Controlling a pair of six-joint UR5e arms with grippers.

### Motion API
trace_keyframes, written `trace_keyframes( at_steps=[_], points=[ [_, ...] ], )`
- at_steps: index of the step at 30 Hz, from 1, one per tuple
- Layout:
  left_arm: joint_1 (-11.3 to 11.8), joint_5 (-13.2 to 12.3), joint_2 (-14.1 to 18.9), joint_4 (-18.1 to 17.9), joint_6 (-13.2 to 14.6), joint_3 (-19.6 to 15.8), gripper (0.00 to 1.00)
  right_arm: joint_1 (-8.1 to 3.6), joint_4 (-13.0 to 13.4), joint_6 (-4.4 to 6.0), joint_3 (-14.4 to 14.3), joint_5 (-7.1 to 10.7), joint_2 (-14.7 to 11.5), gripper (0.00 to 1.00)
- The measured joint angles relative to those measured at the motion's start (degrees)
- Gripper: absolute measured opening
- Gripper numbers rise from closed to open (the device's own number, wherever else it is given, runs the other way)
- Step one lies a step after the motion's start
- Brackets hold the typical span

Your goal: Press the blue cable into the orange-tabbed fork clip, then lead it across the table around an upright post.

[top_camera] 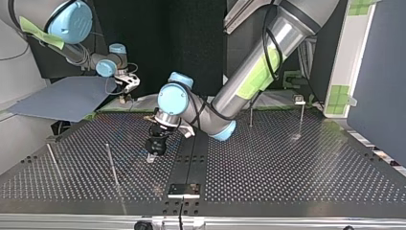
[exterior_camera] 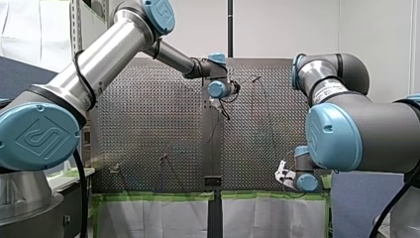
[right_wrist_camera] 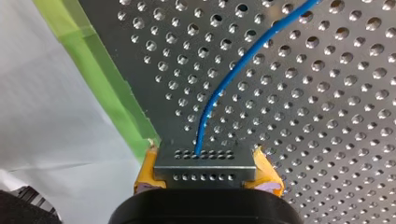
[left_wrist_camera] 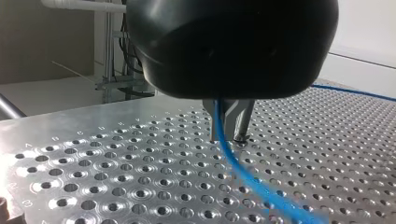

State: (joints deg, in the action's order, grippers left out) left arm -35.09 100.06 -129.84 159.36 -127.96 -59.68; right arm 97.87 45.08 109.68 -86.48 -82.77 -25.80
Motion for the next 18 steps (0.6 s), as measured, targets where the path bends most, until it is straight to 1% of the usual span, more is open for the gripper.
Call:
trace_keyframes(
  at_steps=[10, 18],
  points=[
    [-0.08, 0.04, 0.0, 0.58, 0.0, -0.02, 0.0, -0.35, 0.63, 0.02, 0.02, -0.03, 1.45, 0.0],
    [-0.07, 0.09, 0.0, 0.61, 0.0, -0.02, 0.0, -0.64, 2.0, 0.29, 0.22, 0.1, 3.28, 0.0]
  ],
)
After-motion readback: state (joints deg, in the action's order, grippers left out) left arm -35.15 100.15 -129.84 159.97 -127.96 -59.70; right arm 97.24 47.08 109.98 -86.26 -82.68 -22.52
